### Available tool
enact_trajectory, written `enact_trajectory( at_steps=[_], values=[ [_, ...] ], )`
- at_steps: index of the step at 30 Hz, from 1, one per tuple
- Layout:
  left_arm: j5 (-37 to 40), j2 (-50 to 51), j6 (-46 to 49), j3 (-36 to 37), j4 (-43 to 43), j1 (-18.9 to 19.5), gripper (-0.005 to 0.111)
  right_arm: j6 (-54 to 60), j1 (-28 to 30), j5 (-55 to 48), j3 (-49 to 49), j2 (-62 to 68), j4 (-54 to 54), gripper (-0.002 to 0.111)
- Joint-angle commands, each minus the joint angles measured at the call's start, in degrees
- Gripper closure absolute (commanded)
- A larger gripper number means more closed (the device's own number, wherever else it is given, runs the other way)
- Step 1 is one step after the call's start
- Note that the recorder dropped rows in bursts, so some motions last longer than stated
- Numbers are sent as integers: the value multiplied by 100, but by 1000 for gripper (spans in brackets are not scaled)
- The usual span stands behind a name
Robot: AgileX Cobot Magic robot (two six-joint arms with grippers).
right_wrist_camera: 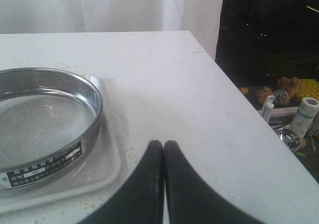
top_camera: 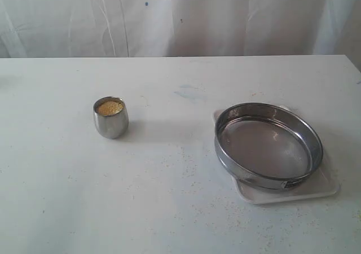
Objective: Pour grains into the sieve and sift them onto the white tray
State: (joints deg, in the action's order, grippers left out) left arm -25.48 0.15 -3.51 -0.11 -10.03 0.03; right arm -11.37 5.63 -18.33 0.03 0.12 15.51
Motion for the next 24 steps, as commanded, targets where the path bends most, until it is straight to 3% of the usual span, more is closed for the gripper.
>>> enact_trajectory(
  at_steps=[1, 4, 6, 8, 12, 14, 18, 24],
  values=[
    [-2544, -15, -513, 11, -159, 19, 107, -1, -3, 36, -3, -12, 44, 108],
    [-3858, -15, -567, -43, -339, 19, 107, -1, -3, 36, -3, -12, 44, 108],
    [-4039, -15, -567, -361, -459, 19, 107, -1, -3, 36, -3, -12, 44, 108],
    [-3405, -15, -550, -811, -531, 19, 107, -1, -3, 36, -3, -12, 44, 108],
    [-991, 344, 93, -2125, -547, 19, 107, -1, -3, 36, -3, -12, 44, 108],
    [-346, 910, 569, -2622, 92, 19, 107, -1, -3, 36, -3, -12, 44, 108],
    [-241, 2641, 587, -3107, 2135, 19, 107, -1, -3, 36, -3, -12, 44, 108],
    [-111, 5113, 305, -3260, 2298, 19, 107, -1, -3, 36, -3, -12, 44, 108]
  ],
)
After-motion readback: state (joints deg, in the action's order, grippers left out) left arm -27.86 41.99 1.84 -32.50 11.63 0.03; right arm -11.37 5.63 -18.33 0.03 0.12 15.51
